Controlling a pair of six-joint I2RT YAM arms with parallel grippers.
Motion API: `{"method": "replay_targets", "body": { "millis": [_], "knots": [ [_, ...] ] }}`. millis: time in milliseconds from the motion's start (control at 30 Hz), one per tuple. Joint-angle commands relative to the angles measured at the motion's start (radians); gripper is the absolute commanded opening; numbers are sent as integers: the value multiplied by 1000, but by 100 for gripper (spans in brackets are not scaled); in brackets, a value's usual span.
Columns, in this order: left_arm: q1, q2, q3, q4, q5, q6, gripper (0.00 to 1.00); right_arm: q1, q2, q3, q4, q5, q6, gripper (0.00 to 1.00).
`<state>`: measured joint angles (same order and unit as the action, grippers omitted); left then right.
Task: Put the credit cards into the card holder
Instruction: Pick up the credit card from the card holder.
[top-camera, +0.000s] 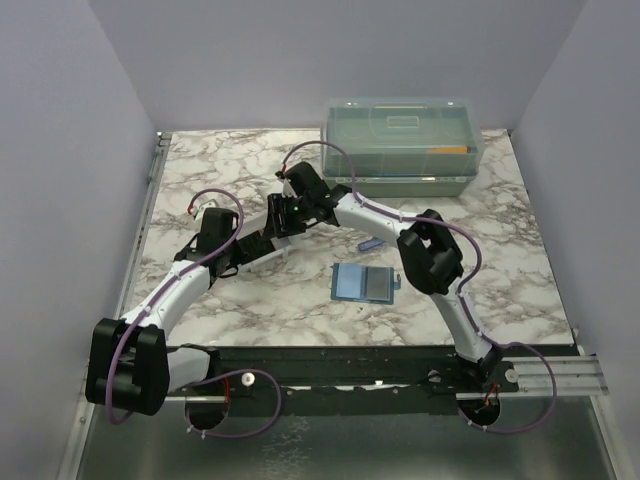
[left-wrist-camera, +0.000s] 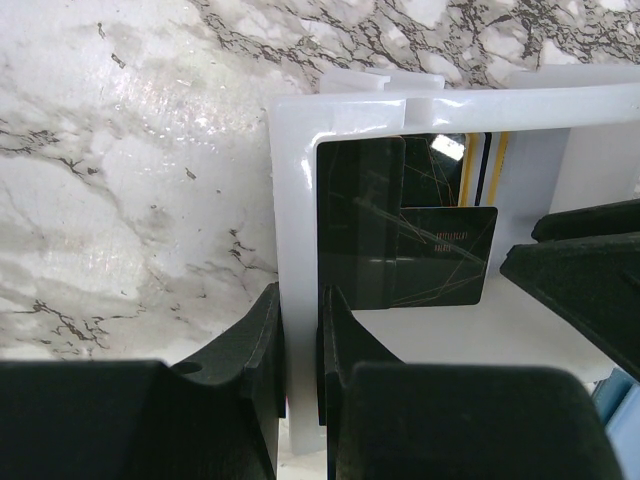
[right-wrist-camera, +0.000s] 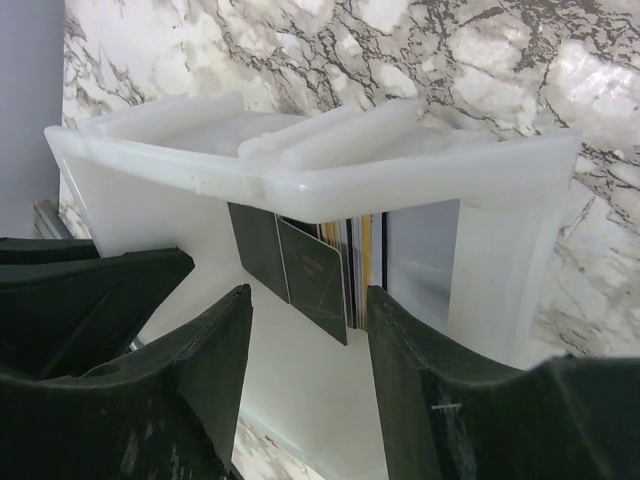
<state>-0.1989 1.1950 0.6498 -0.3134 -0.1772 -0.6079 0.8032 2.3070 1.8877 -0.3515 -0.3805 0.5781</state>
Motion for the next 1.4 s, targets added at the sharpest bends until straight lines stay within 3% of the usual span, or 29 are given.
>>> {"method": "replay_targets", "body": {
  "millis": [0,400,767,1367],
  "knots": [
    [-6,-6,-10,-3,-35,-5,0,-4,53,38,-18,-12,-15,52],
    [-11,1,-3,-1,-31,-15,0,-4,86,51,22,-117,31,43],
    [-12,-2,-8,-1,-34,-15,0,-4,60,20,98,-213,74,24],
    [-17,-2,-6,-3,-31,-12,0,-2,114,26,143,-271,98,21]
  ]
}}
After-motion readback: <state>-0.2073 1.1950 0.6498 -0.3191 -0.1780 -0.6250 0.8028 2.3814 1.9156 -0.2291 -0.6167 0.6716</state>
